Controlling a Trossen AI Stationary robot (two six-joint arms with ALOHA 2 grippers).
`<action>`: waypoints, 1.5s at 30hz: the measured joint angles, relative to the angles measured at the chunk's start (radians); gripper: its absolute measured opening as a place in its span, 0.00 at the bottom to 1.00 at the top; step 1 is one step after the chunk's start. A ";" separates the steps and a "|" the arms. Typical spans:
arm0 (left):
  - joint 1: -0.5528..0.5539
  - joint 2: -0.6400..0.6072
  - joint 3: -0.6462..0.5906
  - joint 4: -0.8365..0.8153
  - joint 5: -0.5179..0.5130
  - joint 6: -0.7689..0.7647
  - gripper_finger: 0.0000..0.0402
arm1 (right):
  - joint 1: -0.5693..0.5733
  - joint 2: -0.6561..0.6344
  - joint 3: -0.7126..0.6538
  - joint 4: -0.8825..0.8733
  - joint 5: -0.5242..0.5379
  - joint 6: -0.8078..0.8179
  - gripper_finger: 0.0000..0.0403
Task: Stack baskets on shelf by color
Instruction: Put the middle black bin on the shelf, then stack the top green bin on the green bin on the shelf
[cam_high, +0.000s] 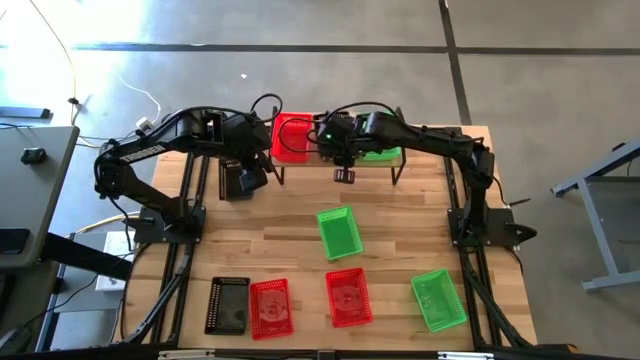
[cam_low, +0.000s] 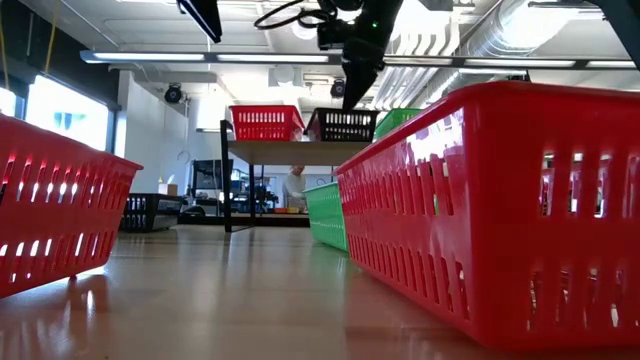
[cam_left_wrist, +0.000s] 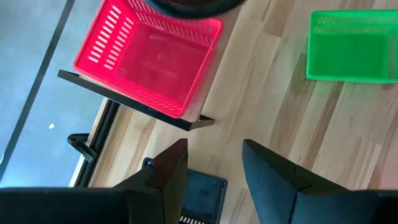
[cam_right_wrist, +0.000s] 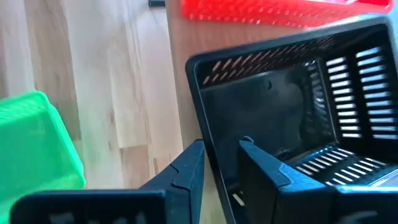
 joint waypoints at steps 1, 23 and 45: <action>0.000 0.000 0.000 -0.001 0.000 0.000 0.35 | 0.001 -0.003 0.000 0.008 -0.002 0.011 0.20; -0.057 -0.024 -0.052 -0.103 0.066 -0.016 0.35 | 0.094 -0.023 0.217 -0.137 -0.026 0.224 0.21; -0.165 -0.074 -0.301 0.264 0.195 0.227 0.35 | 0.248 -0.023 0.218 -0.276 0.044 0.728 0.21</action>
